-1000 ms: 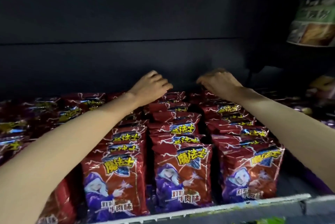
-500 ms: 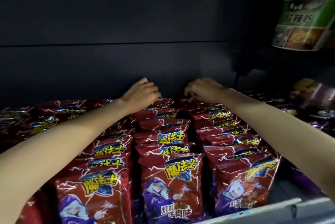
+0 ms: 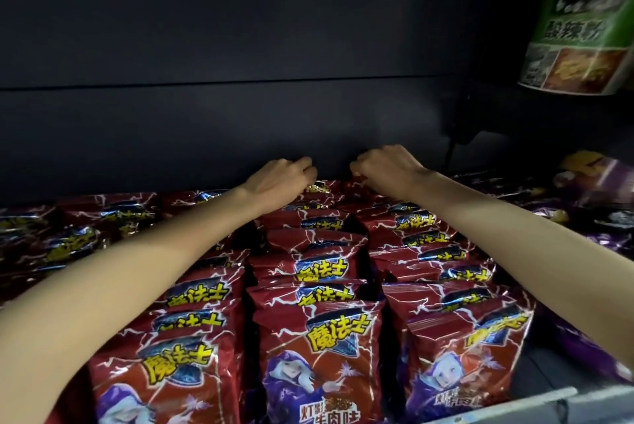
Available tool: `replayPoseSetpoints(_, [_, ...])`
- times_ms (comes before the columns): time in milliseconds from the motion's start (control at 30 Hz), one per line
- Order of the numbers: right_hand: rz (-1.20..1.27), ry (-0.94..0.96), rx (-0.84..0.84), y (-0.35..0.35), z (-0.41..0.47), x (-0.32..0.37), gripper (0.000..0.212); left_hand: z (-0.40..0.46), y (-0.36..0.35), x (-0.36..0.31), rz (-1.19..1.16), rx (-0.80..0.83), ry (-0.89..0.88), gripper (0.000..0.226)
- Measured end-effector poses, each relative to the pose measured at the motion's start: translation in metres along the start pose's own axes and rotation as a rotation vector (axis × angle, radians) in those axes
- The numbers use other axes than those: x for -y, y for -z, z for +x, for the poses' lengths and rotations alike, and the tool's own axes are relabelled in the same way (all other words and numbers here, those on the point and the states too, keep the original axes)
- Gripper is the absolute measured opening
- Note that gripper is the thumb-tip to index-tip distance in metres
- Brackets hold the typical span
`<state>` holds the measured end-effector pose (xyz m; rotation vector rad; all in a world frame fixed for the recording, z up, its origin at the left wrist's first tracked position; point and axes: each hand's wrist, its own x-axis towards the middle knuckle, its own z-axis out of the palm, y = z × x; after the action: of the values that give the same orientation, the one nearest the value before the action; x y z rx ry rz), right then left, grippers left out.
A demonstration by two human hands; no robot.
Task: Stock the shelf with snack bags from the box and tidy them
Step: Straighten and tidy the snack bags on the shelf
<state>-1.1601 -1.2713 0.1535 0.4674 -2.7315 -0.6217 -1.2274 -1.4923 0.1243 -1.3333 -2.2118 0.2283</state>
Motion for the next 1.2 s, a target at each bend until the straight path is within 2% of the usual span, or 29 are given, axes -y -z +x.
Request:
replayPoseSetpoints(133, [0.162,-0.004,0.038,-0.004,-0.001,-0.012,0.018,-0.001,0.003,-0.004,-0.057,0.016,0.020,0.023])
replayPoseSetpoints(233, [0.200,-0.004,0.021,-0.004,-0.002,-0.009,0.014,0.005,0.010,-0.007,-0.037,0.104,-0.016,0.026])
replayPoseSetpoints(467, [0.327,-0.136,-0.116,-0.012,-0.012,-0.001,0.010,0.018,0.012,-0.018,0.061,0.162,0.026,0.018])
replayPoseSetpoints(600, [0.426,-0.185,-0.033,-0.014,-0.011,-0.002,0.010,0.017,0.013,-0.016,-0.101,0.152,0.066,0.026])
replayPoseSetpoints(667, [0.426,-0.159,0.011,-0.008,-0.011,-0.006,0.009,0.011,0.018,-0.014,-0.242,0.115,0.102,0.029])
replayPoseSetpoints(733, [0.405,-0.118,-0.012,0.001,-0.012,-0.008,0.015,0.002,0.030,-0.010,-0.333,0.002,0.135,0.031])
replayPoseSetpoints(833, [0.354,-0.061,-0.187,0.025,-0.010,-0.004,0.019,-0.026,0.054,0.004,-0.338,-0.150,0.184,0.025])
replayPoseSetpoints(900, [0.374,0.011,-0.276,0.040,-0.003,0.007,0.018,-0.053,0.064,0.021,-0.303,-0.158,0.225,0.021])
replayPoseSetpoints(967, [0.376,0.095,-0.266,0.049,0.010,0.024,0.018,-0.083,0.066,0.040,-0.253,-0.059,0.299,0.021])
replayPoseSetpoints(1100, [0.301,0.171,-0.130,0.047,0.039,0.058,0.024,-0.118,0.059,0.063,-0.151,0.224,0.393,0.025])
replayPoseSetpoints(1200, [0.154,0.187,-0.040,0.036,0.053,0.074,0.022,-0.115,0.058,0.064,-0.105,0.296,0.381,0.027])
